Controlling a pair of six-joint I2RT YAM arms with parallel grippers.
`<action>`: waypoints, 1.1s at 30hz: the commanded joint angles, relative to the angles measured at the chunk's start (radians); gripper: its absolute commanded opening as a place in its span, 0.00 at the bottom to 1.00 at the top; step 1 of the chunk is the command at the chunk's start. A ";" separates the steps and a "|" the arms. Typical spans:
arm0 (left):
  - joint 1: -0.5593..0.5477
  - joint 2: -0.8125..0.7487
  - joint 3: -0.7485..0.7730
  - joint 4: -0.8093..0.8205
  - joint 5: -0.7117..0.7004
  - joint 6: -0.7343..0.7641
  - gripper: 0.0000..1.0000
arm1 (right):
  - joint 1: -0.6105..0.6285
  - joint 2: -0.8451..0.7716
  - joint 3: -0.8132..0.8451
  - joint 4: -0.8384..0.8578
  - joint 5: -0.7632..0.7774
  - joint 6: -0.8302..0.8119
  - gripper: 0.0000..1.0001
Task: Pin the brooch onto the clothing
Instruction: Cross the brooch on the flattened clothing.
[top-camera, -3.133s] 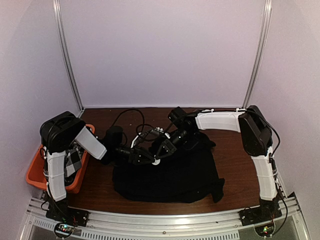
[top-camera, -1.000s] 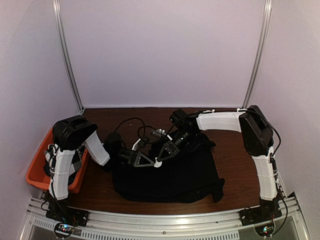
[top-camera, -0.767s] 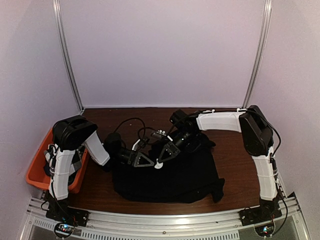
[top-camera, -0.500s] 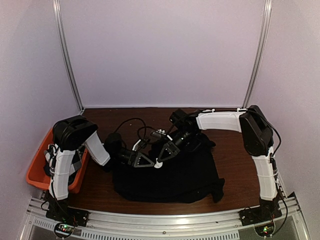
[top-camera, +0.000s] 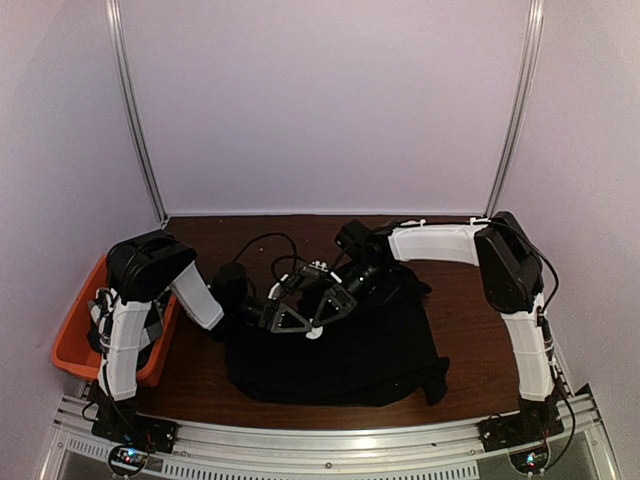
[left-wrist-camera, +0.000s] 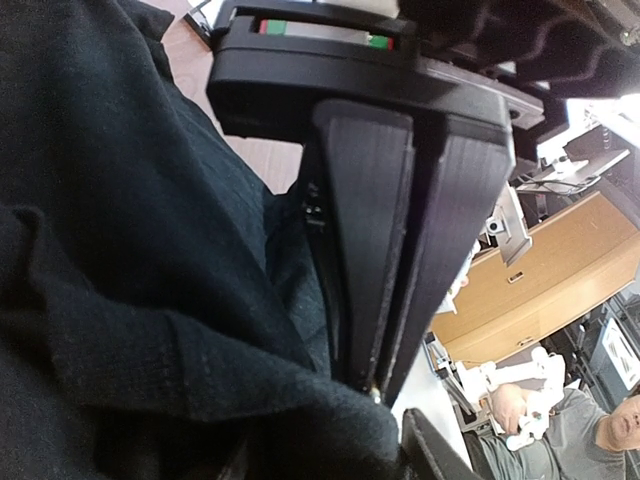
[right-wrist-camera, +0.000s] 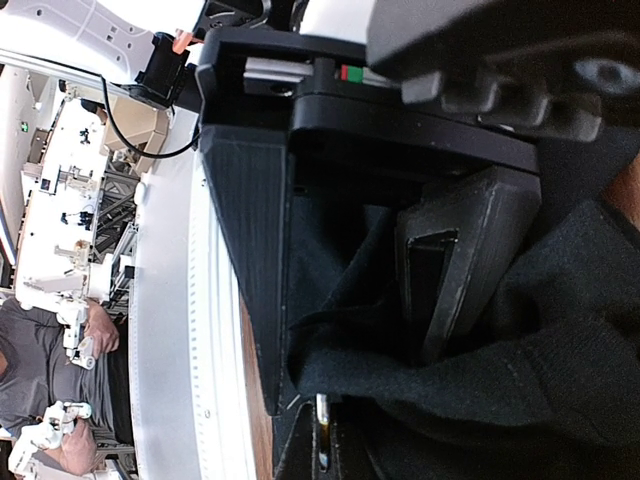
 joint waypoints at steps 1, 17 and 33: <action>-0.006 0.010 0.013 0.370 0.026 0.003 0.46 | 0.005 0.012 0.033 -0.011 -0.030 -0.002 0.00; -0.004 0.019 0.020 0.371 0.057 0.009 0.49 | 0.005 0.019 0.031 -0.072 -0.067 -0.069 0.00; -0.016 0.039 0.038 0.370 0.076 0.006 0.44 | 0.006 0.040 0.073 -0.076 -0.133 -0.034 0.00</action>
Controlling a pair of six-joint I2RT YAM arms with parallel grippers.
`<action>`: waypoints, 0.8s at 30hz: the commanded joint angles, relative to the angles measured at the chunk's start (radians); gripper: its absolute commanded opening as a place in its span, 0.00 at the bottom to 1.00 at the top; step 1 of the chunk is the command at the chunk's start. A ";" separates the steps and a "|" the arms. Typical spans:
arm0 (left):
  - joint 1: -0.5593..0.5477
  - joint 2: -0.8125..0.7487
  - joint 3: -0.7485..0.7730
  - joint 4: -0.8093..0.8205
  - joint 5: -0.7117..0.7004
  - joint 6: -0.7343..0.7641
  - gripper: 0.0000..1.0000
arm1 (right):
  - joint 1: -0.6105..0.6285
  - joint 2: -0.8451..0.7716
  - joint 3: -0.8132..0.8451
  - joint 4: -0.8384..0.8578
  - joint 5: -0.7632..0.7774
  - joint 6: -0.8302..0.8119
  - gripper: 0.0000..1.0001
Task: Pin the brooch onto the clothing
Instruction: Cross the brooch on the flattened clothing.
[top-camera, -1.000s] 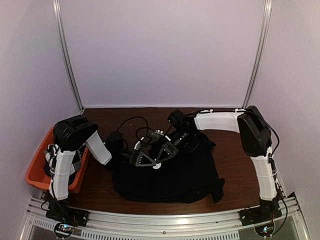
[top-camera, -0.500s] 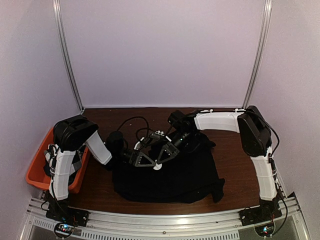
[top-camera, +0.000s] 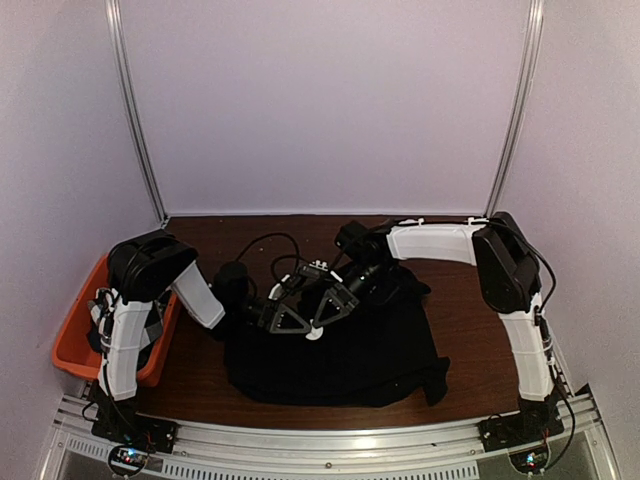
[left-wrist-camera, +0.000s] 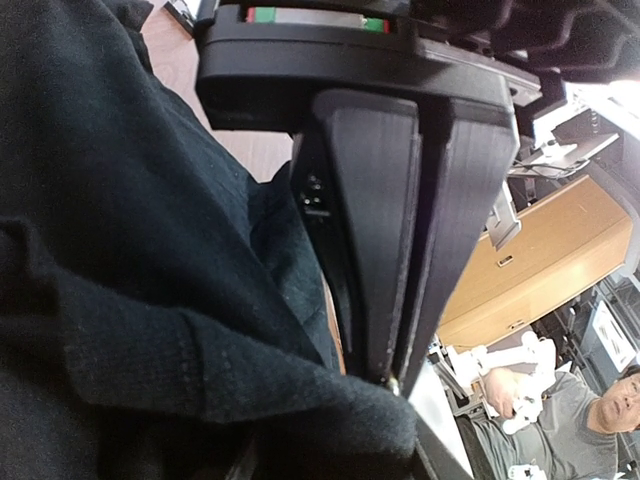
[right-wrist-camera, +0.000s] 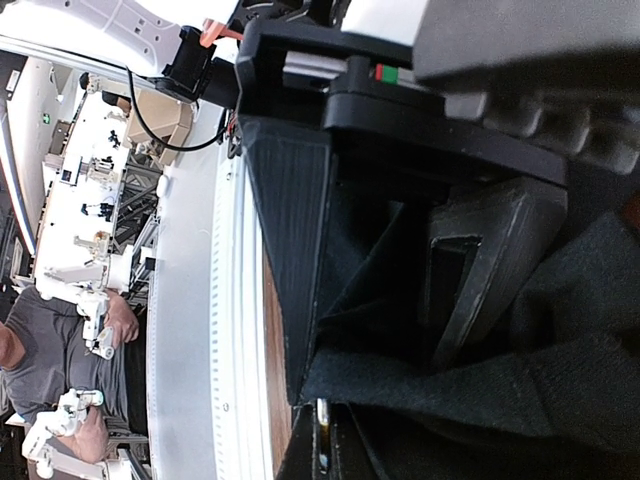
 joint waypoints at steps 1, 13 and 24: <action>-0.015 0.031 0.021 0.370 0.021 0.008 0.43 | 0.007 0.024 0.039 -0.002 -0.074 0.016 0.00; -0.022 0.039 0.031 0.370 0.003 0.008 0.41 | 0.013 0.038 0.038 -0.007 -0.087 0.012 0.00; -0.024 0.044 0.033 0.370 -0.040 0.022 0.40 | 0.033 0.043 0.071 -0.033 -0.114 -0.002 0.00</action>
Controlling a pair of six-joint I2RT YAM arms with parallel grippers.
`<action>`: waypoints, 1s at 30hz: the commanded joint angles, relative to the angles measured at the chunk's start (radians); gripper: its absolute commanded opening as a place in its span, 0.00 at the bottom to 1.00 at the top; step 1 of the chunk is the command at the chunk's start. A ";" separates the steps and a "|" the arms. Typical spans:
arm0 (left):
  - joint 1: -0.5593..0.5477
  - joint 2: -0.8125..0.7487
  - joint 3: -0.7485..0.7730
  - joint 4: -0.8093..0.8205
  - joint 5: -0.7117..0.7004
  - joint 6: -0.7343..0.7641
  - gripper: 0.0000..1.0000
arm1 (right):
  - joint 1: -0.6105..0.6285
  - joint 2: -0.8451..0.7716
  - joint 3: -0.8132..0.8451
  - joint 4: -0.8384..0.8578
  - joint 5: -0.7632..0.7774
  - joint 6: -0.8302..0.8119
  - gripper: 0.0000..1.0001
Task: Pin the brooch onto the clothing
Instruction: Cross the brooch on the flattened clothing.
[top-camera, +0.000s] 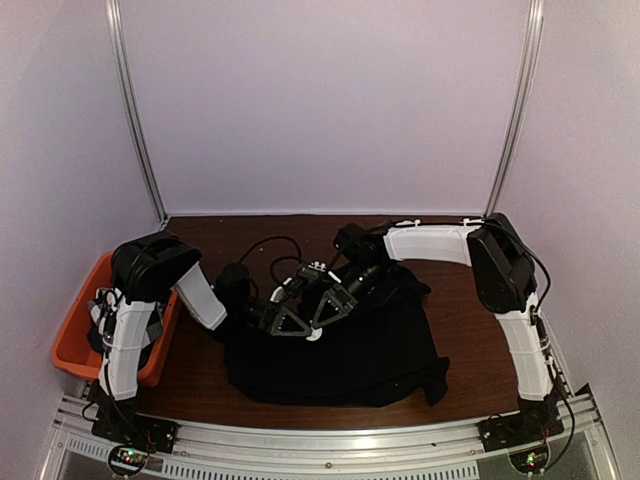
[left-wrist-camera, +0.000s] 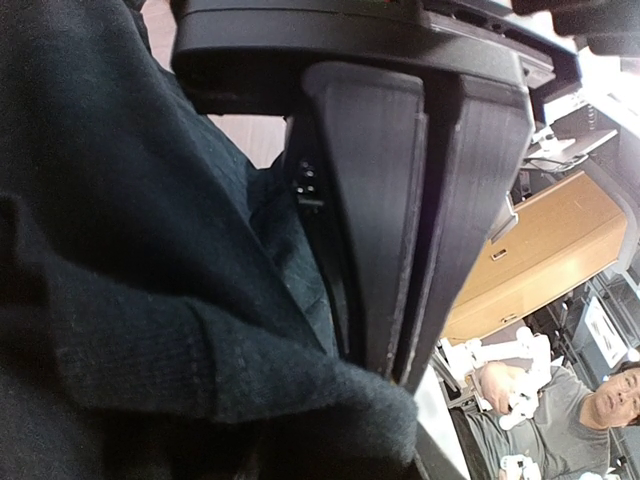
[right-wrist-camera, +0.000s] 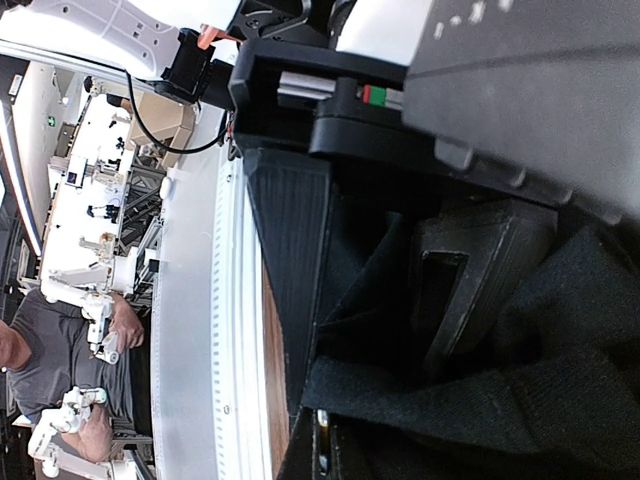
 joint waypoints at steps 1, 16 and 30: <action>-0.019 0.019 0.021 0.370 -0.056 0.031 0.40 | 0.035 0.009 0.041 -0.014 -0.098 0.006 0.00; -0.019 -0.015 0.020 0.372 -0.133 0.048 0.27 | 0.049 0.024 0.046 -0.012 -0.121 0.011 0.00; -0.018 -0.051 -0.027 0.370 -0.242 0.115 0.24 | 0.050 0.027 0.046 0.015 -0.192 0.030 0.00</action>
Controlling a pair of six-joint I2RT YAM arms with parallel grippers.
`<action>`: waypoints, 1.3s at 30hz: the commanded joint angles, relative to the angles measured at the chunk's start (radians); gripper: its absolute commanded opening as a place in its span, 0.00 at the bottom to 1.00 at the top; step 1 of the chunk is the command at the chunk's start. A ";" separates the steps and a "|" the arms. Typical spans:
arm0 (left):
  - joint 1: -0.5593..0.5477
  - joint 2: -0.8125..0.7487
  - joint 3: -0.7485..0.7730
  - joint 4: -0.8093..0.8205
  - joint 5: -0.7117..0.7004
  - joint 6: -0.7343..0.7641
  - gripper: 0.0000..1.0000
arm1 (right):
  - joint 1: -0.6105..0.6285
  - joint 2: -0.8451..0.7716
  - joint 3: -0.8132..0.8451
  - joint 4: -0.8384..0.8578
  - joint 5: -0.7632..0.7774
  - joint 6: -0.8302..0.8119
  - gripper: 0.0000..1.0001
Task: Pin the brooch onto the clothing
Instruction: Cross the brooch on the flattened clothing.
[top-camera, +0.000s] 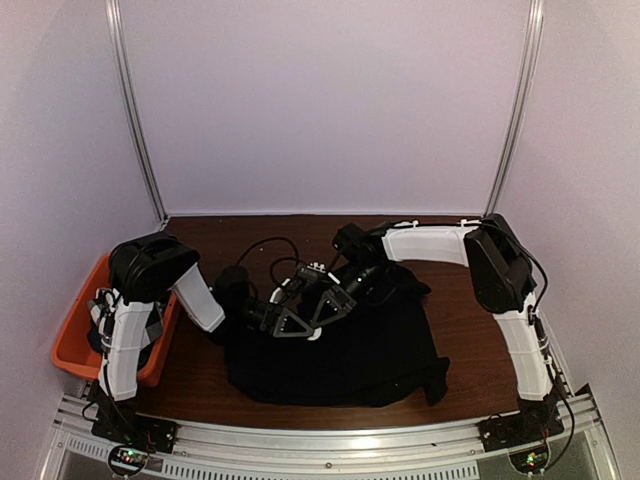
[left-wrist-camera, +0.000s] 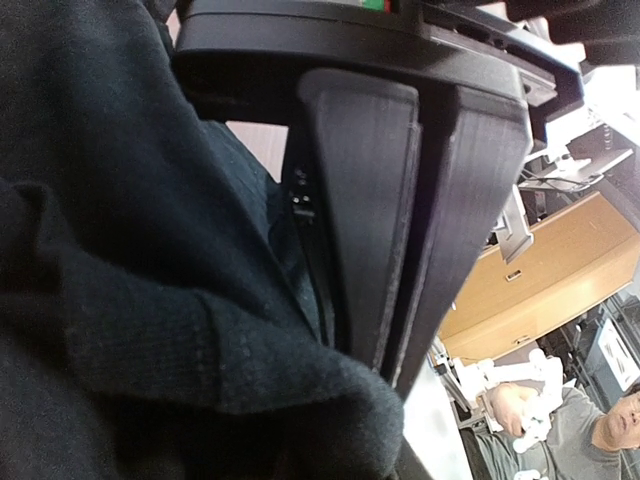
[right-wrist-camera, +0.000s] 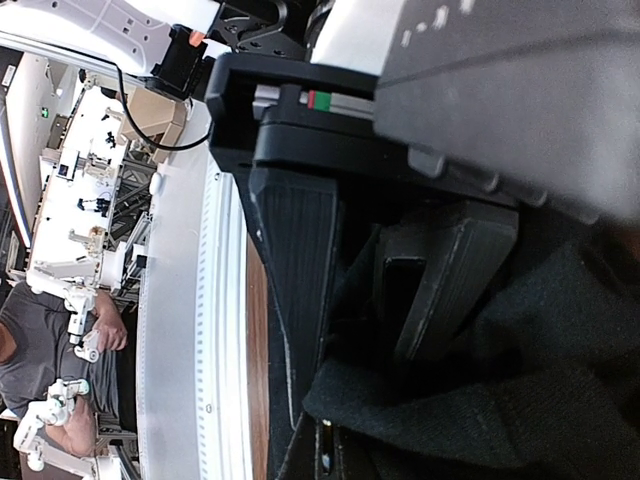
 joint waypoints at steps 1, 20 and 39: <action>-0.011 -0.033 0.006 0.378 -0.169 0.098 0.22 | 0.050 0.008 0.033 -0.003 -0.203 0.050 0.00; -0.012 -0.149 -0.101 0.200 -0.379 0.327 0.21 | 0.071 -0.006 0.038 0.012 -0.232 0.079 0.00; -0.012 -0.237 -0.094 -0.051 -0.323 0.391 0.00 | 0.061 -0.021 -0.032 0.154 -0.130 0.209 0.00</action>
